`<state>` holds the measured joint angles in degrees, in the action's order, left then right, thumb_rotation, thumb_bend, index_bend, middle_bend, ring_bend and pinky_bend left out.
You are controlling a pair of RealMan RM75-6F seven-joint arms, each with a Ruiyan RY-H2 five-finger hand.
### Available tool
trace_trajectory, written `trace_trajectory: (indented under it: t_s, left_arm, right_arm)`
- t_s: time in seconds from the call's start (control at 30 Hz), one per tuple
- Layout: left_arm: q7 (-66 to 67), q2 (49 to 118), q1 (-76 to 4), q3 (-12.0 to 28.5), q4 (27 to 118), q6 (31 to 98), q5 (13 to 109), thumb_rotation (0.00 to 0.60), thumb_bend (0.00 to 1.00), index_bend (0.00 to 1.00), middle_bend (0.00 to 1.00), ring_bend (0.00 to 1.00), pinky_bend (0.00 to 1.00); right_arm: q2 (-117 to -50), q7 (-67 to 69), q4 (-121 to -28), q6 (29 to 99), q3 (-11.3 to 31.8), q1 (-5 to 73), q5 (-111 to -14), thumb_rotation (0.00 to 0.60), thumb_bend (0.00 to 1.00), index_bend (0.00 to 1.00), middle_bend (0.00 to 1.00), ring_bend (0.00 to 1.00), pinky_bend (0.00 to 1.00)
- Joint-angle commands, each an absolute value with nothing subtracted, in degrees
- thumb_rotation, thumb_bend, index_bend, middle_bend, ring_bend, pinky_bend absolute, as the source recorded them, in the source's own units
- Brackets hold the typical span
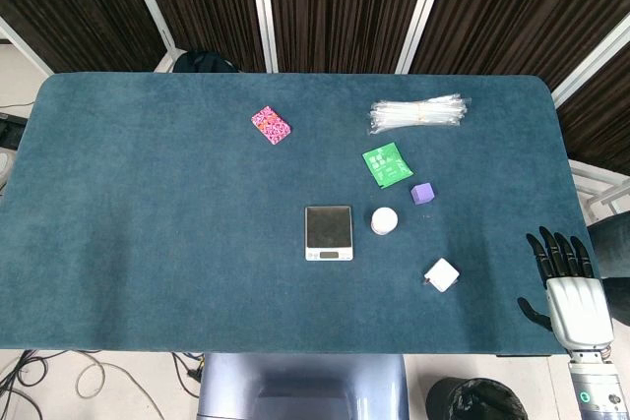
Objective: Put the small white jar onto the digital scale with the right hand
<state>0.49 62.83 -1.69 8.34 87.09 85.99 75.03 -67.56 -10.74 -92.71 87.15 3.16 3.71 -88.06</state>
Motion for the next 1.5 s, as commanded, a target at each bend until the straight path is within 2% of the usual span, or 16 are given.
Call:
trace_trajectory:
  t_s: [0.03, 0.23, 0.33, 0.53, 0.7, 0.93, 1.17, 1.5]
  left_arm:
    - [0.68, 62.90, -1.72, 8.29, 87.06, 86.01, 75.02, 0.600, 0.74, 0.04, 0.00, 0.00, 0.00]
    - [0.31, 62.74, -1.16, 8.42, 87.72, 87.01, 74.83, 0.600, 0.74, 0.04, 0.00, 0.00, 0.00]
    - [0.35, 62.72, -0.84, 8.53, 88.05, 87.63, 74.65, 0.600, 0.74, 0.04, 0.00, 0.00, 0.00]
    - [1.09, 62.90, -0.94, 8.49, 88.36, 87.44, 74.42, 0.600, 0.74, 0.04, 0.00, 0.00, 0.00]
    - [1.68, 63.04, -1.00, 8.22, 88.49, 87.18, 74.49, 0.600, 0.74, 0.04, 0.00, 0.00, 0.00]
    - [2.01, 63.12, -1.08, 8.27, 88.49, 86.67, 73.79, 0.600, 0.74, 0.04, 0.00, 0.00, 0.00]
    - [2.22, 63.20, -1.15, 8.39, 88.51, 86.38, 73.28, 0.600, 0.74, 0.04, 0.00, 0.00, 0.00]
    - [2.62, 63.33, -1.19, 8.52, 88.41, 86.23, 72.74, 0.600, 0.74, 0.04, 0.00, 0.00, 0.00]
  right_arm:
    - [-67.20, -9.46, -92.92, 86.77, 3.17, 3.81, -87.86, 0.600, 0.26, 0.00, 0.00, 0.04, 0.00]
    - [-66.96, -3.86, -92.97, 85.22, 2.69, 4.75, -89.07, 0.600, 0.26, 0.00, 0.00, 0.04, 0.00]
    - [-65.38, 0.57, -93.30, 81.66, 2.76, 6.91, -89.42, 0.600, 0.26, 0.00, 0.00, 0.04, 0.00]
    - [-60.56, 1.05, -96.69, 70.45, 6.68, 15.15, -86.64, 0.600, 0.26, 0.00, 0.00, 0.05, 0.00]
    - [-60.07, -2.01, -99.30, 59.45, 9.90, 22.64, -81.06, 0.600, 0.26, 0.00, 0.00, 0.07, 0.00]
    - [-65.64, -9.17, -97.02, 50.00, 12.88, 31.02, -72.00, 0.600, 0.26, 0.04, 0.07, 0.15, 0.00]
    - [-72.97, -15.81, -92.37, 47.01, 14.27, 36.91, -64.22, 0.600, 0.26, 0.08, 0.14, 0.20, 0.00]
    - [-79.21, -21.55, -86.63, 44.82, 12.81, 41.64, -58.78, 0.600, 0.26, 0.13, 0.20, 0.25, 0.00]
